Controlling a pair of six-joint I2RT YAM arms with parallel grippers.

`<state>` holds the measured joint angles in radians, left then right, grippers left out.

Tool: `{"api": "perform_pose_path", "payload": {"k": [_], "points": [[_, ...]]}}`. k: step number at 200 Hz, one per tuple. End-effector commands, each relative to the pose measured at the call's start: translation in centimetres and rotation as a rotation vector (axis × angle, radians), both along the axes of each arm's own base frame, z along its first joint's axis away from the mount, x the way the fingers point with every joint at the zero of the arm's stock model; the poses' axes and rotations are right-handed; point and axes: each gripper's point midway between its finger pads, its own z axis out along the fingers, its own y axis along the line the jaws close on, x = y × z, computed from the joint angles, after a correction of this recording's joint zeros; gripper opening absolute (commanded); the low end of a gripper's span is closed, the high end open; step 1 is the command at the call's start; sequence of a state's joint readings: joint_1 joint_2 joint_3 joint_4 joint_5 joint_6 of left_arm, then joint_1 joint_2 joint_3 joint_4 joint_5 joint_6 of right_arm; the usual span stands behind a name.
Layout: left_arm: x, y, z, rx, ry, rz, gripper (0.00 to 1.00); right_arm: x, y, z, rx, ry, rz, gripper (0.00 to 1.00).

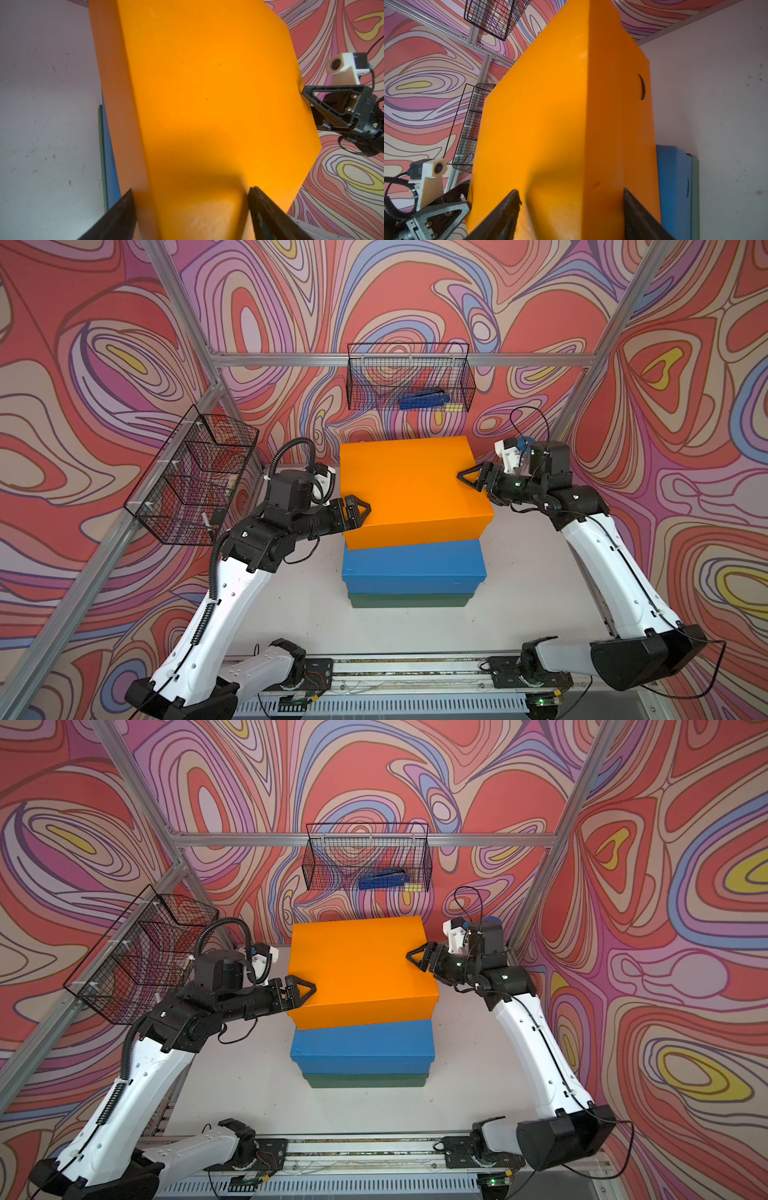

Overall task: Stack the shoeboxes
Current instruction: Place the shoebox at the shoebox, then move the shoebox to the shoebox.

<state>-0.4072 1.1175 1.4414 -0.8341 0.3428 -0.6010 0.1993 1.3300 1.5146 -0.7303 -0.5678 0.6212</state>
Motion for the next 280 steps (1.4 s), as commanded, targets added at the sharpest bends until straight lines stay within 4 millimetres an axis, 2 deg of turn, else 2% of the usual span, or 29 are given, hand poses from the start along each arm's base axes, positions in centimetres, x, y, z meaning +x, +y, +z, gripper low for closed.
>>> {"api": "perform_pose_path", "payload": {"k": [1,26,72,98,129,158,190,245,280], "points": [[-0.5,-2.1,1.0,-0.004,-0.056,-0.122,0.85,-4.0,2.8,1.3,0.058,0.019,0.159,0.77],[-0.2,-1.3,1.0,0.05,-0.076,-0.11,0.91,-4.1,2.4,0.6,0.023,0.027,0.15,0.82],[0.1,0.9,1.9,0.081,-0.096,-0.069,0.98,-3.5,1.4,0.7,-0.086,0.004,0.134,0.94],[0.2,1.5,2.0,0.063,-0.093,-0.068,0.99,-3.0,1.1,1.3,-0.107,-0.04,0.121,0.95],[-0.2,1.3,1.4,0.056,-0.07,-0.087,1.0,-2.2,1.3,0.9,-0.117,-0.028,0.127,0.96],[-0.4,2.3,0.8,0.11,-0.075,-0.065,1.0,-1.8,1.2,0.7,-0.12,-0.023,0.126,0.97],[0.3,3.4,1.3,0.182,-0.094,-0.031,1.0,-1.1,0.7,0.7,-0.12,-0.026,0.109,0.97],[3.0,3.1,2.5,0.165,-0.097,-0.036,1.0,0.6,1.1,0.5,-0.086,-0.018,0.121,0.97],[3.8,1.7,1.6,0.108,-0.054,-0.075,0.97,1.5,1.7,0.3,-0.057,-0.008,0.136,0.96]]}}
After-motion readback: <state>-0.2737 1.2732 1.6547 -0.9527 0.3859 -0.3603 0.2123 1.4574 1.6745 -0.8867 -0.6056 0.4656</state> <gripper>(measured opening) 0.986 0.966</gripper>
